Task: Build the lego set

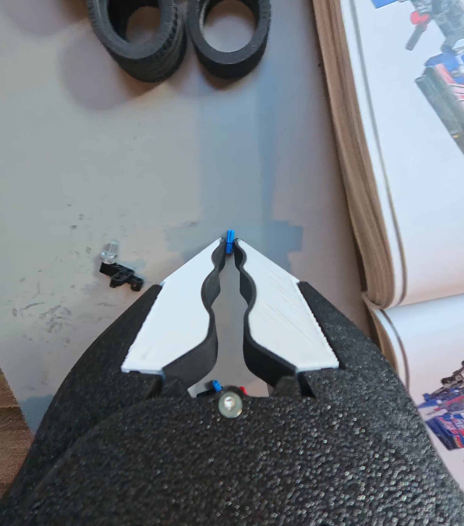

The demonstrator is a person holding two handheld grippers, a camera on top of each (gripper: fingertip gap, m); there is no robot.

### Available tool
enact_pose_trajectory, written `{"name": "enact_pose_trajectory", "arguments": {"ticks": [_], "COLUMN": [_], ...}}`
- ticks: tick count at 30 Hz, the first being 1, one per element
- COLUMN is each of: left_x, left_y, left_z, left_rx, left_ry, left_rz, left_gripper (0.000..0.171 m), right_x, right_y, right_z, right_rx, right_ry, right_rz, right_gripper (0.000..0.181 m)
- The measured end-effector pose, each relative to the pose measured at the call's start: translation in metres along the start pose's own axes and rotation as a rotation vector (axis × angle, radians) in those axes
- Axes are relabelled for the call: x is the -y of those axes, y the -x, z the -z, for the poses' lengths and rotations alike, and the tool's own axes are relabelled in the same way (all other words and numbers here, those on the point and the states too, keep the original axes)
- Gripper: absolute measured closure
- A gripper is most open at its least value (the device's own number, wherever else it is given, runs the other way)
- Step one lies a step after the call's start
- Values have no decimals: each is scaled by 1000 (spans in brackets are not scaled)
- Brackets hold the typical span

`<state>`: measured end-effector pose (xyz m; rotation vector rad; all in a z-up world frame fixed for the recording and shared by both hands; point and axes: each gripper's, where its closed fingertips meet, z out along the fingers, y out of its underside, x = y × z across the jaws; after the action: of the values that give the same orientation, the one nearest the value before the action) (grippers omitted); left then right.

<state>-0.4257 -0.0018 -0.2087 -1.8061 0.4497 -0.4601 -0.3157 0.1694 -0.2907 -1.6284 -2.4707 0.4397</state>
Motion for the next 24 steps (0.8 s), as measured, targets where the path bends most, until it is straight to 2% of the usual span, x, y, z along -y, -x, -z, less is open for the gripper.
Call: {"name": "enact_pose_trajectory", "arguments": {"ticks": [4,8,12,15,18,22,24], "left_x": [-2,1,9,22,38,61,60], "left_y": [3,6,9,22,50,96,115], "left_z": [-2,-1,2,10,28,51,48], "left_rx": [-5,2,15,83,187,345,352], "left_ry": [10,6,12,42,135,340,470], "left_rz": [6,13,17,21,21,-24,-35], "left_gripper": [127,128,128,129,128,131,137], "right_x": [-1,4,10,12,13,20,24], "right_y": [11,12,7,5,4,9,12], "right_z": [0,8,20,33,47,61,66], "right_rx": [-5,-10,-49,-90,-147,-211,-234], "right_ry": [-13,-77,-181,-270,-357,-467,-520], "right_rz": [2,-40,-90,-148,-184,-194,-192], "right_gripper": [176,167,167,167,167,168,169]}}
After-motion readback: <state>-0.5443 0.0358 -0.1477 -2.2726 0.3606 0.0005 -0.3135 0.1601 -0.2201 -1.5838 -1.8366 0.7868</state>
